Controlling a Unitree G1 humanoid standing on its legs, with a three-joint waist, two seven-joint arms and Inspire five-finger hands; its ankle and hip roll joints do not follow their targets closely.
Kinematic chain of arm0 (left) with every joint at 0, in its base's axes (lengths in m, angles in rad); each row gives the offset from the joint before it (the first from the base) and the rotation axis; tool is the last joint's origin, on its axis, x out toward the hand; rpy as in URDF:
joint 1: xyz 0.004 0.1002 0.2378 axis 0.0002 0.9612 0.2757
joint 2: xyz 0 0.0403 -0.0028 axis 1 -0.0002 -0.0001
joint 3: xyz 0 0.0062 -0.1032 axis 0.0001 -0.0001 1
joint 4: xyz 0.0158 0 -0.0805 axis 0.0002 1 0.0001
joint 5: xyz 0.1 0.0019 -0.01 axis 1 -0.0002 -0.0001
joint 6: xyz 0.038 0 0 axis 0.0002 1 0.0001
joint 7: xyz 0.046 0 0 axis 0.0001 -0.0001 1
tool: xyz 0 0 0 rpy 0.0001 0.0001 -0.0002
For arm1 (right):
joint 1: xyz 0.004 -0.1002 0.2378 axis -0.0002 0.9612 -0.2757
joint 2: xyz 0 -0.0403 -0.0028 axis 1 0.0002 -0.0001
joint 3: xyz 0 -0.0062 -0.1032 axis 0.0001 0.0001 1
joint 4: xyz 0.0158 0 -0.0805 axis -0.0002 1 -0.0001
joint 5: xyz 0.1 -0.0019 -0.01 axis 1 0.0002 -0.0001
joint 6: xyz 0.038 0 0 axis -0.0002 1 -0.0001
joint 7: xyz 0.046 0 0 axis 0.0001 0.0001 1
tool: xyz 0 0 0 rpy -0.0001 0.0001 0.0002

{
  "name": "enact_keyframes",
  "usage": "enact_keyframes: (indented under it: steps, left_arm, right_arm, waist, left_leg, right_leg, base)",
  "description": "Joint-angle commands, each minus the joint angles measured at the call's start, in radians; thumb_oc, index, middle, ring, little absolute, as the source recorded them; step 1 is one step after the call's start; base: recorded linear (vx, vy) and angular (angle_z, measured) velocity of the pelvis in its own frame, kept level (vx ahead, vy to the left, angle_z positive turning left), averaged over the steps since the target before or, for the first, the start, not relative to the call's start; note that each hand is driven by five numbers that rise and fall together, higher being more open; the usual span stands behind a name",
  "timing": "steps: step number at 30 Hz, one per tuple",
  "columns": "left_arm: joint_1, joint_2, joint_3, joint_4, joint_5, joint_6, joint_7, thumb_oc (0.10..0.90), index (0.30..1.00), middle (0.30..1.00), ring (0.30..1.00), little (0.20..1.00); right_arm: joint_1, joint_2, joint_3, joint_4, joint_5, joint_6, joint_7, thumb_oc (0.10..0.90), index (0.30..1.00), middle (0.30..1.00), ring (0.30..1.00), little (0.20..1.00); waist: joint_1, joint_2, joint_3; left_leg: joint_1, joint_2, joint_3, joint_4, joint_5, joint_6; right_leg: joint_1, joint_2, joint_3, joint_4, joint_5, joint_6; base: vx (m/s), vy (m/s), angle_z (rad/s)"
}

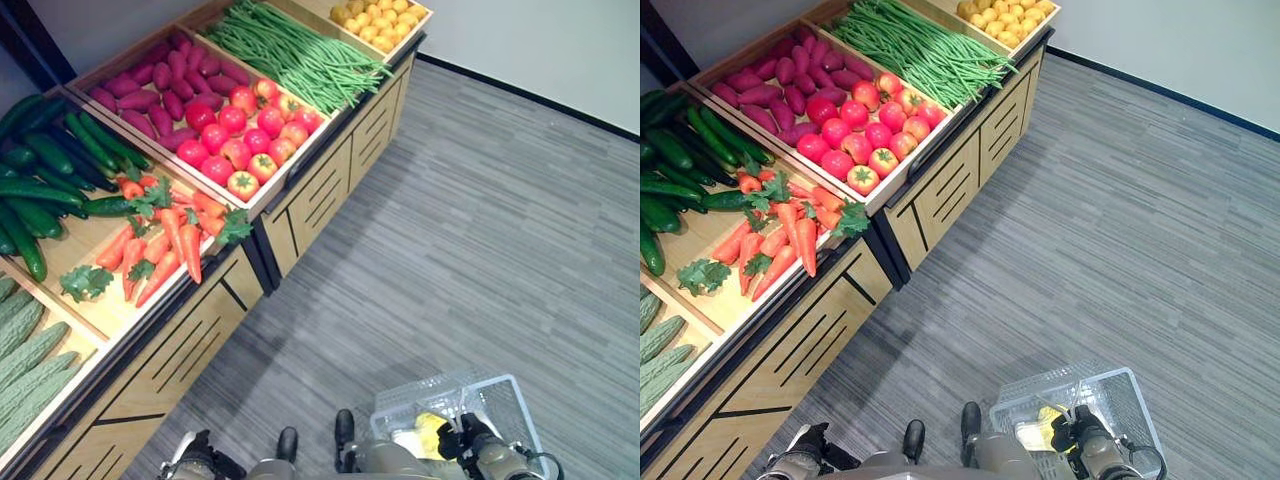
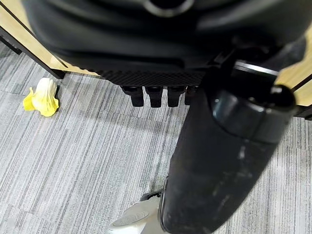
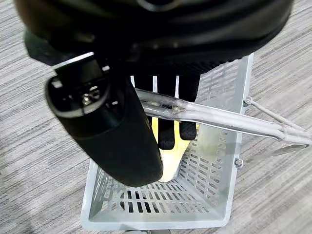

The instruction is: Get the vegetables into the basket

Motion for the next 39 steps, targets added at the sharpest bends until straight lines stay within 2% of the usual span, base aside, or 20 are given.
enact_keyframes:
  steps: [1,12,27,39]
  left_arm:
    - [-0.031,0.035,-0.009,-0.007,0.003,0.006,0.023,0.900,1.000,1.000,1.000,1.000]
    - [-0.036,0.045,-0.009,-0.014,0.003,0.006,0.019,0.900,1.000,1.000,1.000,1.000]
    - [-0.034,0.050,-0.004,-0.002,0.010,0.008,0.008,0.900,1.000,1.000,1.000,1.000]
    - [-0.038,0.044,-0.004,0.001,0.005,0.007,0.012,0.900,1.000,1.000,1.000,1.000]
  right_arm:
    - [0.011,-0.025,0.014,0.018,0.007,0.015,-0.015,0.400,0.300,0.300,0.300,0.300]
    - [0.001,-0.005,0.029,0.017,0.004,0.017,-0.012,0.400,0.300,0.300,0.300,0.300]
    - [0.003,0.012,0.031,0.032,-0.005,0.023,-0.001,0.400,0.300,0.300,0.300,0.300]
    - [-0.007,0.016,0.041,0.038,-0.012,0.019,-0.001,0.400,0.300,0.300,0.300,0.300]
  waist:
    - [0.027,-0.012,0.019]
    - [0.046,-0.028,0.036]
    - [0.051,-0.034,0.026]
    - [0.061,-0.041,0.041]
  left_leg:
    - [0.143,-0.055,0.059,0.000,-0.103,0.064]
    - [0.132,-0.079,0.057,0.000,-0.111,0.084]
    - [0.145,-0.097,0.073,0.000,-0.124,0.102]
    - [0.153,-0.093,0.054,0.000,-0.125,0.102]
  right_leg:
    - [-0.036,-0.046,0.101,-0.021,0.027,0.130]
    - [-0.052,-0.057,0.132,-0.022,0.064,0.145]
    - [-0.042,-0.072,0.140,-0.033,0.097,0.163]
    - [-0.050,-0.078,0.120,0.009,0.071,0.162]
  base:
    - [-0.07,0.069,-0.04]
    - [-0.07,0.075,0.00]
    - [-0.05,0.053,-0.04]
    - [0.00,0.005,0.01]
